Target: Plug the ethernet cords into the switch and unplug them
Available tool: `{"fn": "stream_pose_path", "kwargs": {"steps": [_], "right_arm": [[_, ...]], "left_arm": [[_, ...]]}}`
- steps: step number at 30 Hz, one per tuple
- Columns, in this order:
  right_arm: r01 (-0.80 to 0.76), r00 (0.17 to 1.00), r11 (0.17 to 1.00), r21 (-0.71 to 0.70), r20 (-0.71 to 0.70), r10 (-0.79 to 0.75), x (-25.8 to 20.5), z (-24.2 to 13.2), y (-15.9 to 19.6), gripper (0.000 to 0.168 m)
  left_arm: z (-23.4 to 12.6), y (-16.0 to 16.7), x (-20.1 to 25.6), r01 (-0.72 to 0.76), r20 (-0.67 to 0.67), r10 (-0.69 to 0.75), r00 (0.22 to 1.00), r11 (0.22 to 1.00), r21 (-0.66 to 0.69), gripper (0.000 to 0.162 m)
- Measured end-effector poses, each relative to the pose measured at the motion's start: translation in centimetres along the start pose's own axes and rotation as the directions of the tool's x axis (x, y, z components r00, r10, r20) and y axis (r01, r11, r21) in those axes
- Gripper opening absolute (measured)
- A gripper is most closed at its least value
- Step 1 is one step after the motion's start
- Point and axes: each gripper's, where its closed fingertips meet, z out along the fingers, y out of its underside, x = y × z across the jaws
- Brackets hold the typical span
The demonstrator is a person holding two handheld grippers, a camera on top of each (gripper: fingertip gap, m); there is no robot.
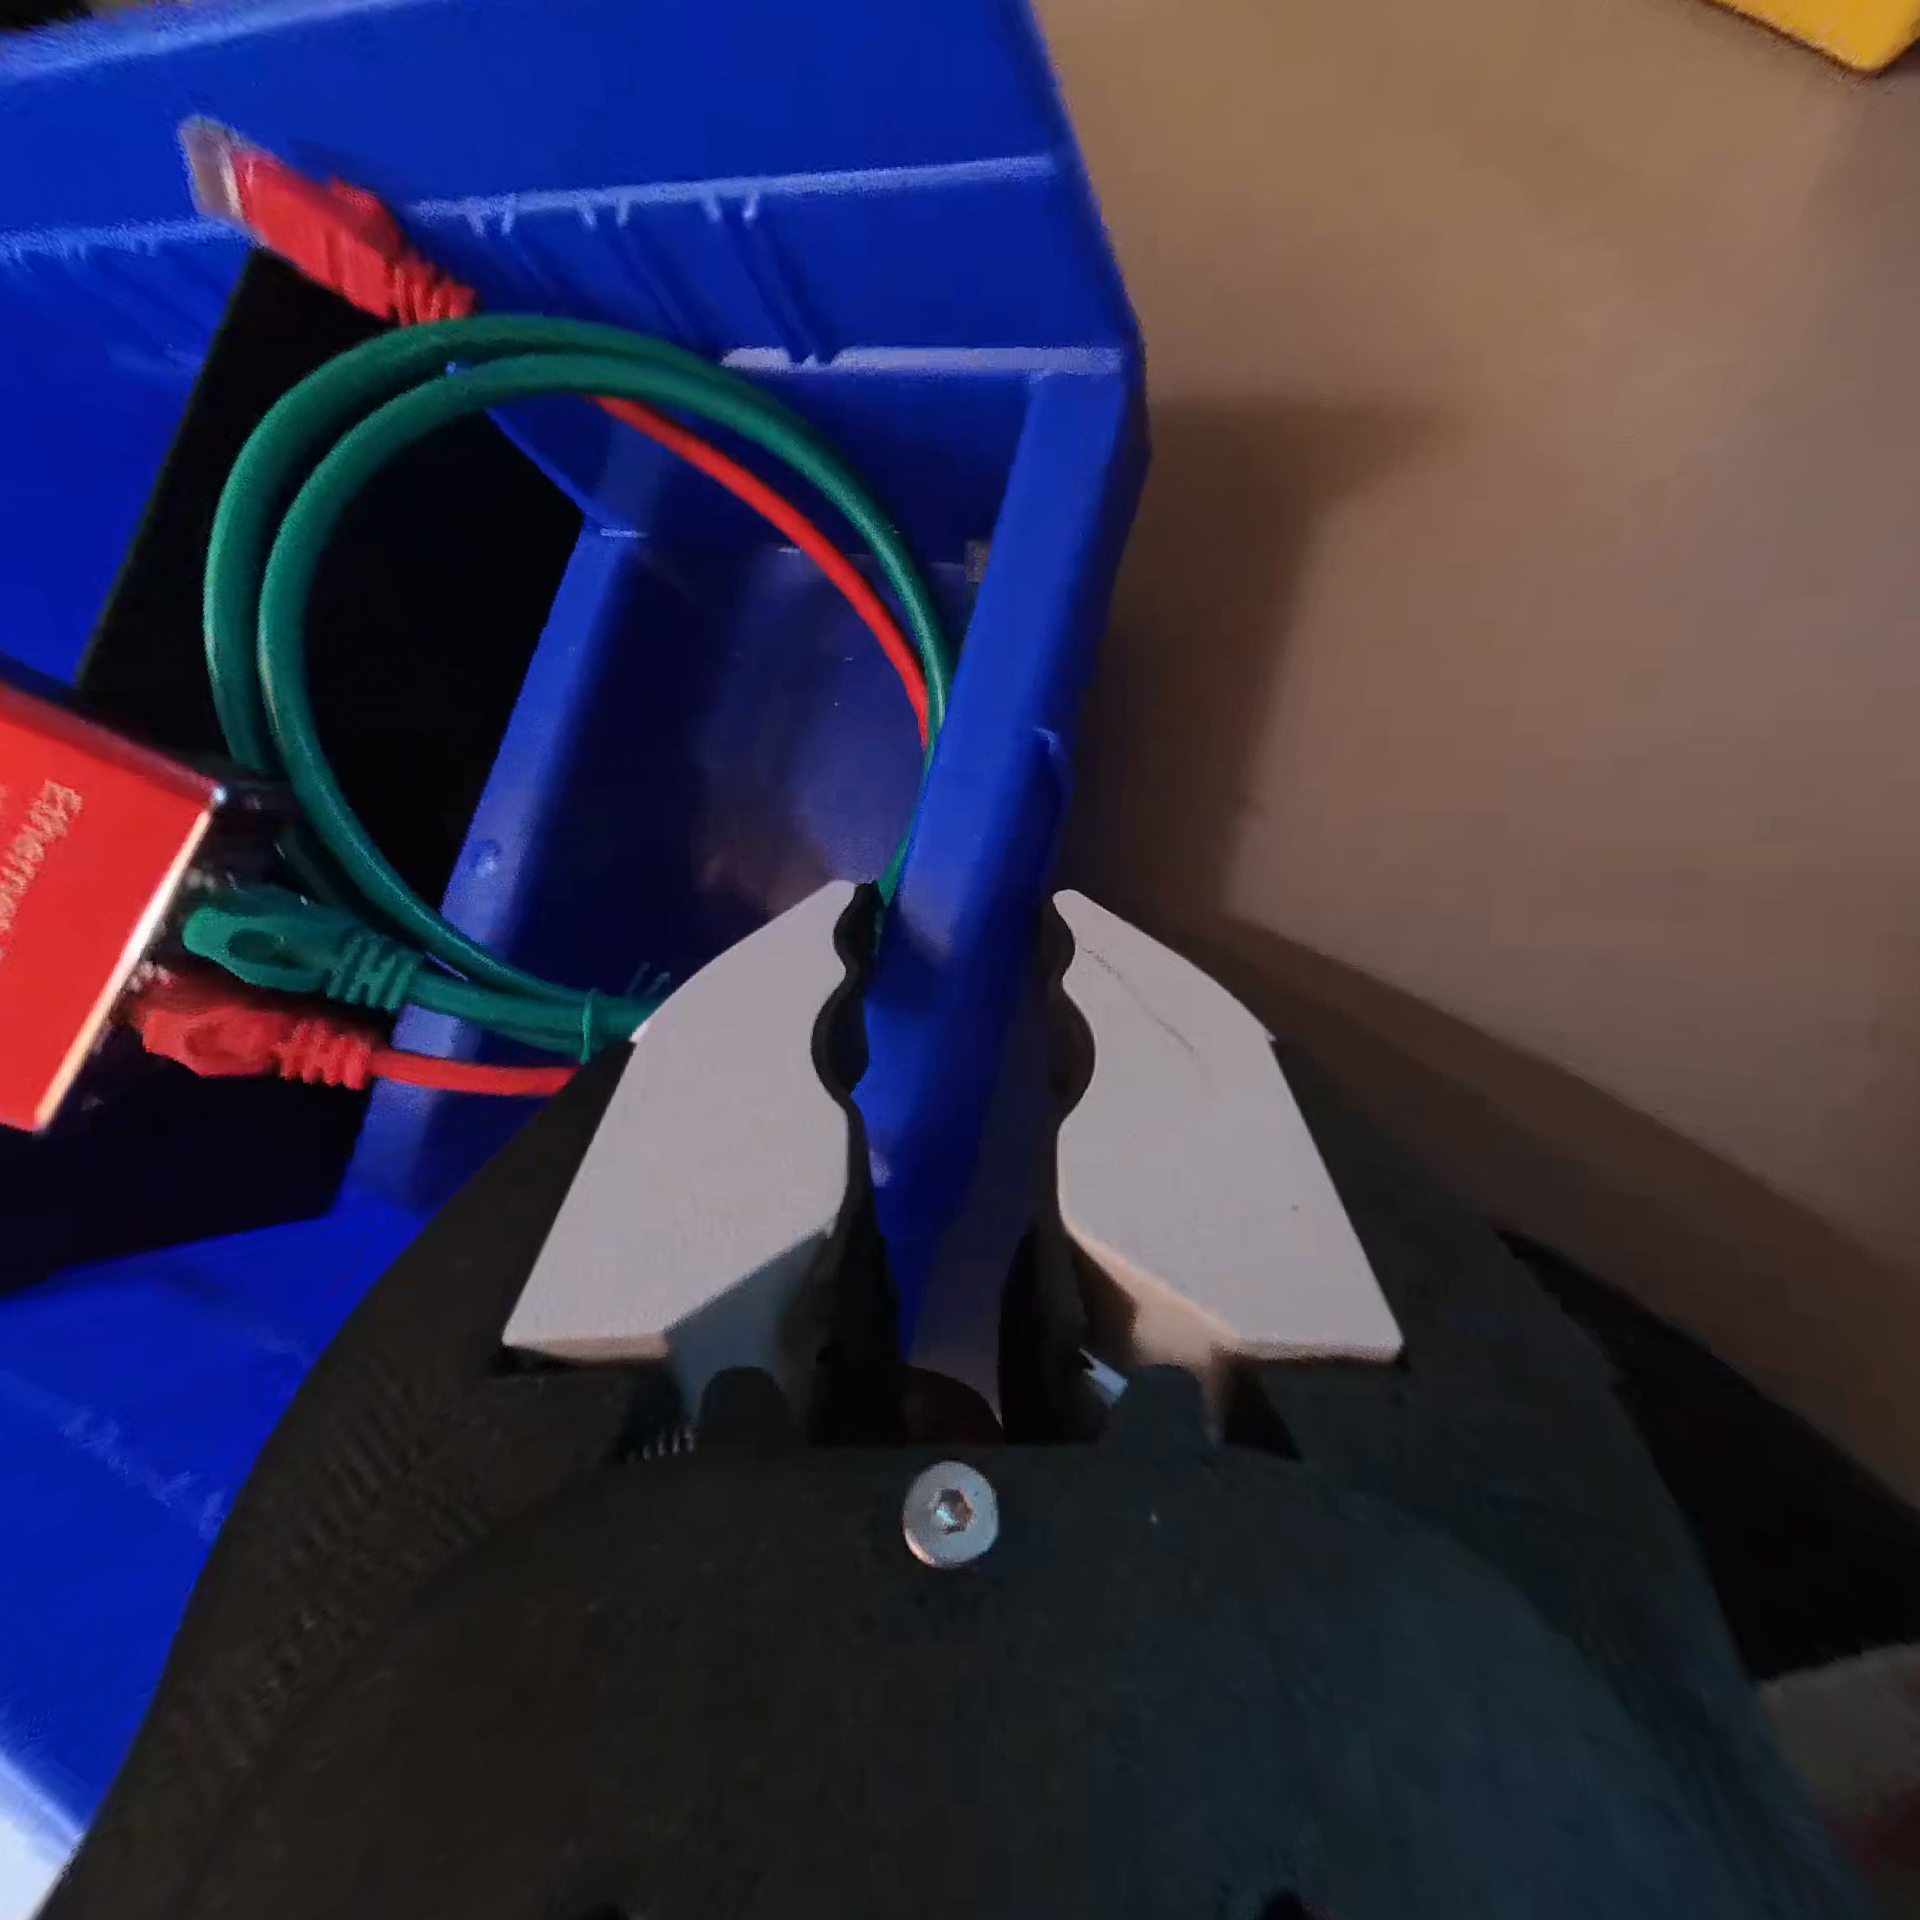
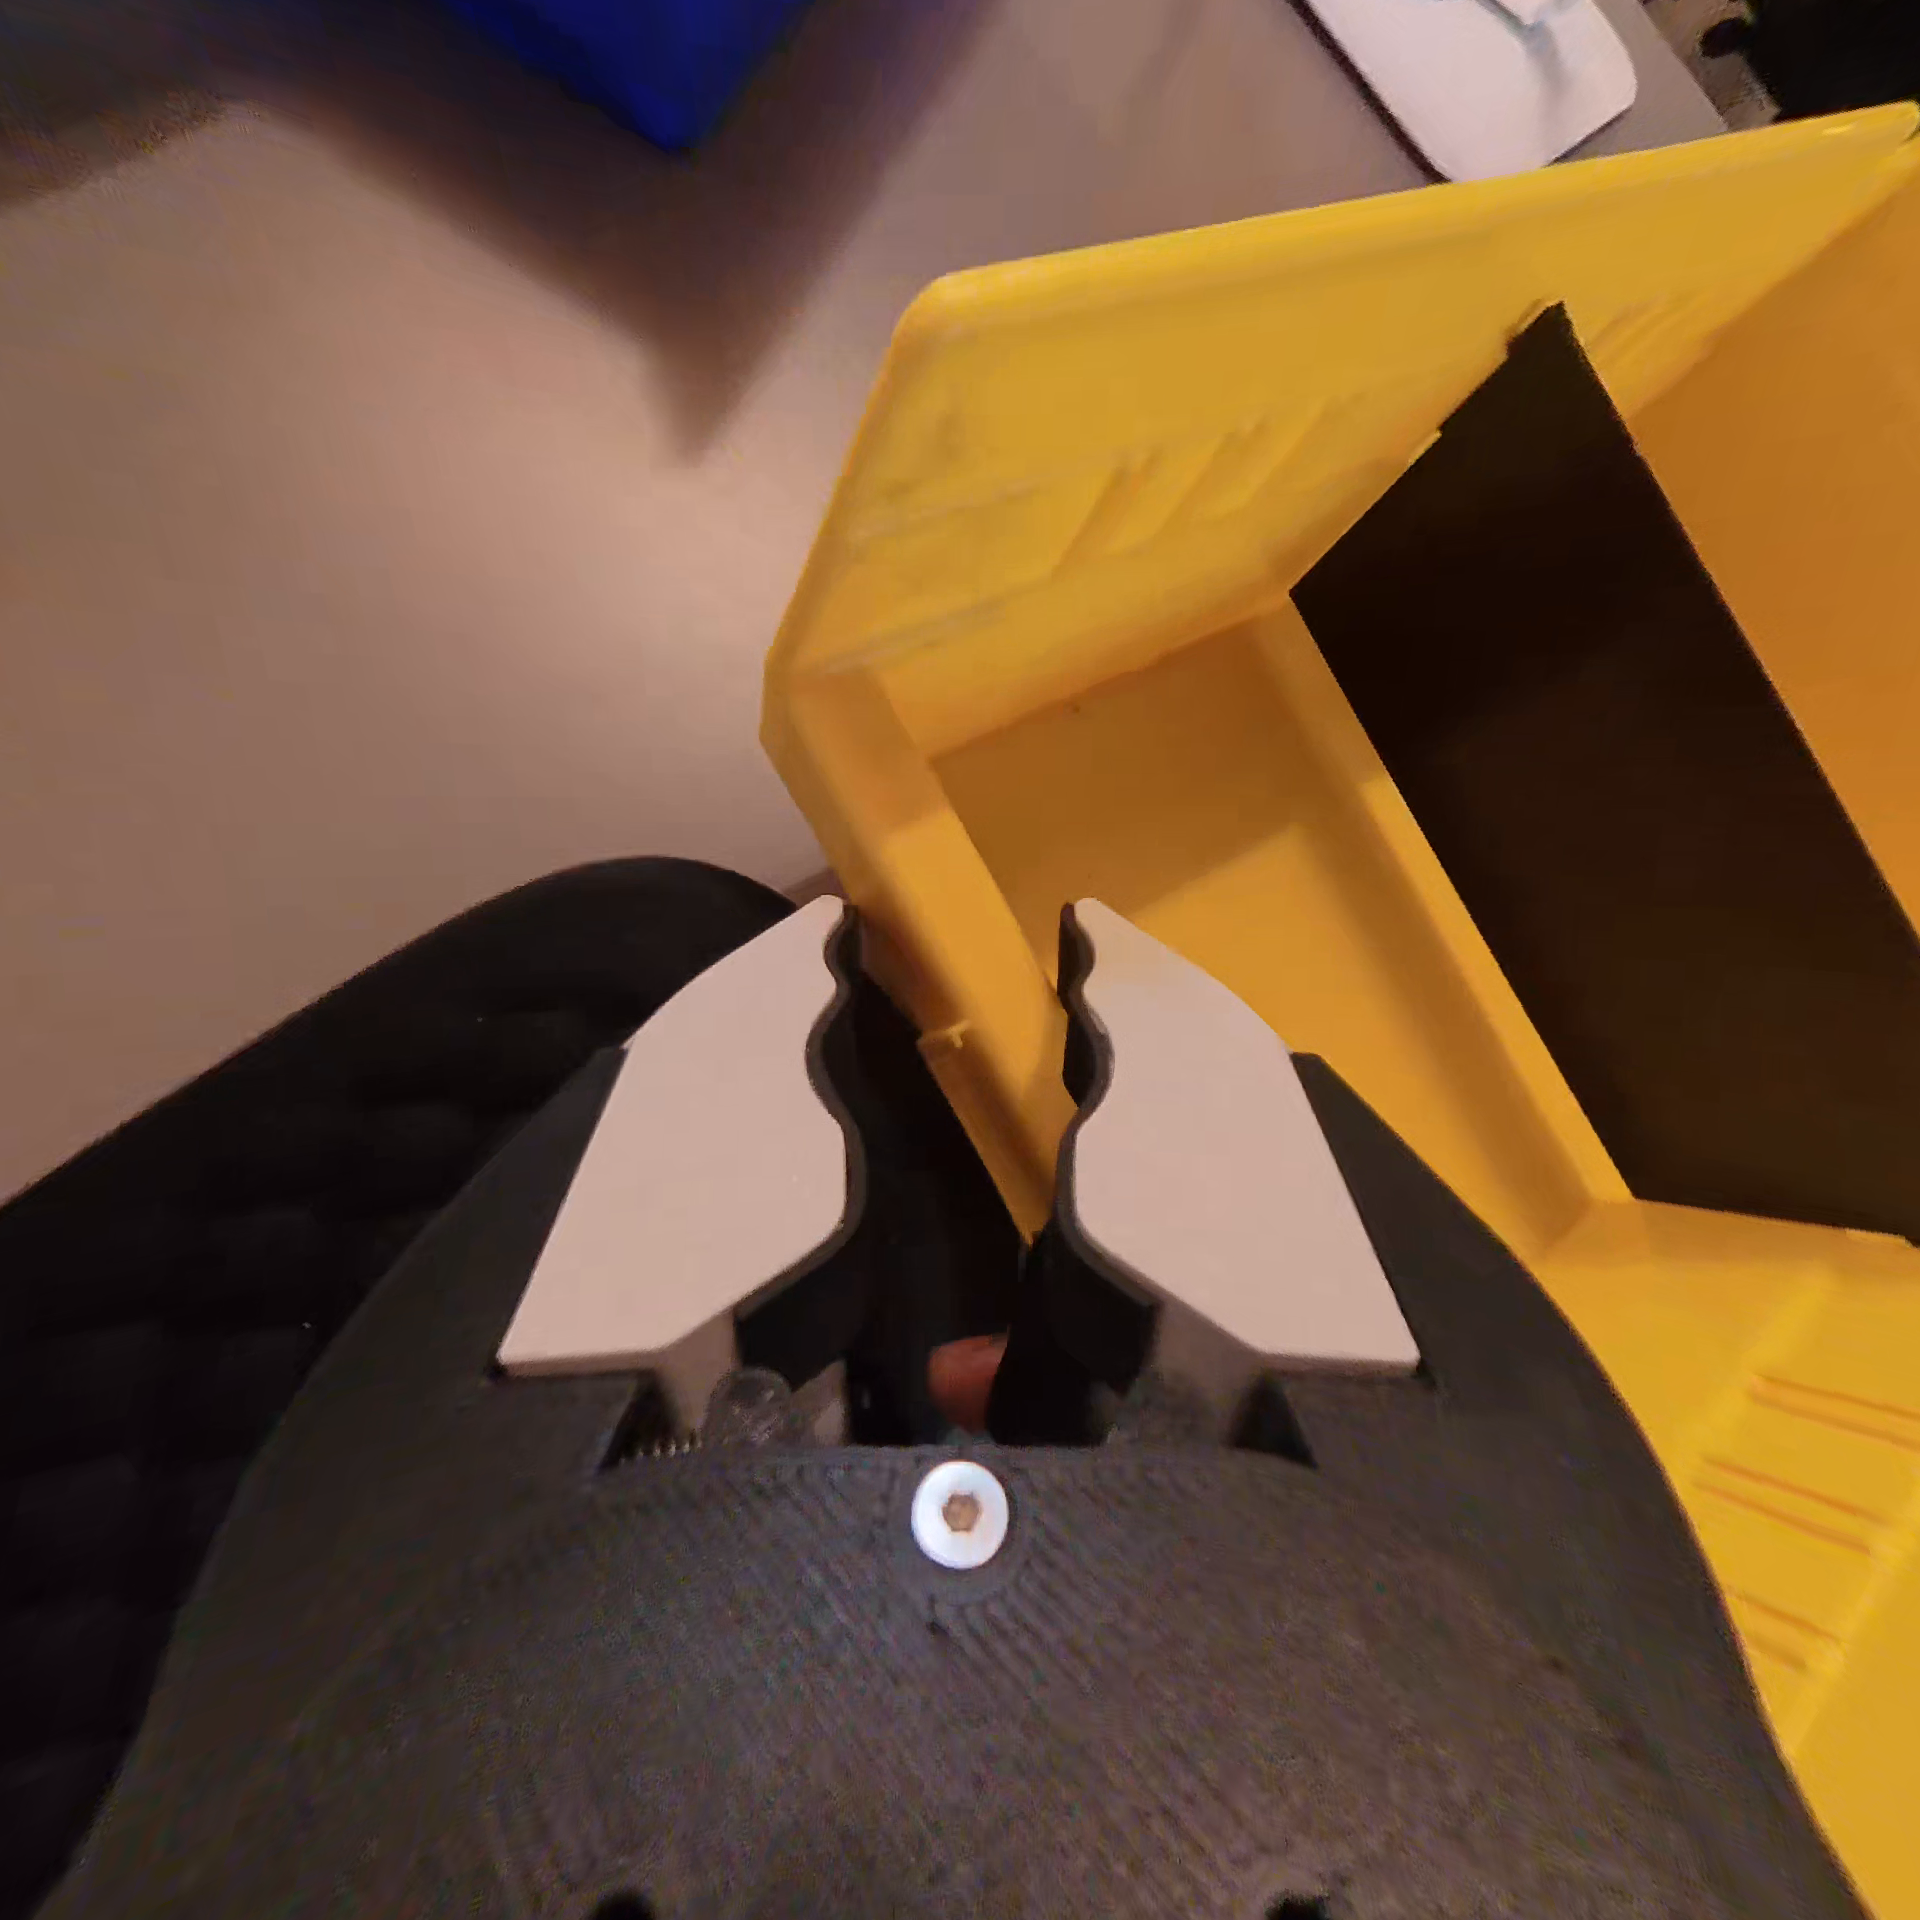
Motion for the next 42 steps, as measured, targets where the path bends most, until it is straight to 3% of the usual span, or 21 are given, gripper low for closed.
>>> {"fn": "stream_pose_path", "kwargs": {"steps": [10, 19, 30, 34, 36, 39, 42], "right_arm": [[-0.062, 0.996, 0.998, -0.005, -0.067, 0.061, 3.3, -3.0, 4.4, 0.041], [-0.019, 0.998, 0.999, 0.04, -0.065, 0.022, 5.0, -6.1, 8.1, 0.036], [0.028, 0.999, 0.999, 0.043, 0.033, -0.03, 4.4, -10.0, 11.9, 0.035], [0.024, 0.999, 0.999, 0.043, 0.027, -0.025, 4.2, -10.8, 12.5, 0.038], [0.006, 0.999, 0.999, 0.049, 0.04, -0.008, 3.6, -10.9, 12.3, 0.051], [-0.049, 0.999, 0.984, 0.172, 0.003, 0.049, 3.9, -11.9, 9.7, 0.071], [-0.058, 0.998, 0.928, 0.369, -0.013, 0.068, 3.6, -13.7, 5.6, 0.075]], "left_arm": [[-6.0, 8.6, -4.2, 0.033, -0.013, -0.033, 0.999, 0.999, 0.008, 0.038], [-12.1, 16.5, -6.1, -0.073, -0.1, 0.076, 0.992, 0.997, 0.037, 0.036], [-16.9, 21.3, -4.6, -0.083, -0.101, 0.085, 0.991, 0.996, 0.016, 0.036], [-17.6, 21.7, -4.3, -0.02, -0.078, 0.023, 0.997, 0.999, 0.037, 0.042], [-18.3, 20.6, -3.5, 0.075, -0.127, -0.064, 0.99, 0.993, 0.086, 0.059], [-21.1, 16.6, -3.7, 0.212, -0.184, -0.165, 0.969, 0.937, 0.277, 0.074], [-24.0, 12.5, -9.0, 0.324, 0.006, -0.377, 0.926, 0.804, 0.499, 0.077]]}}
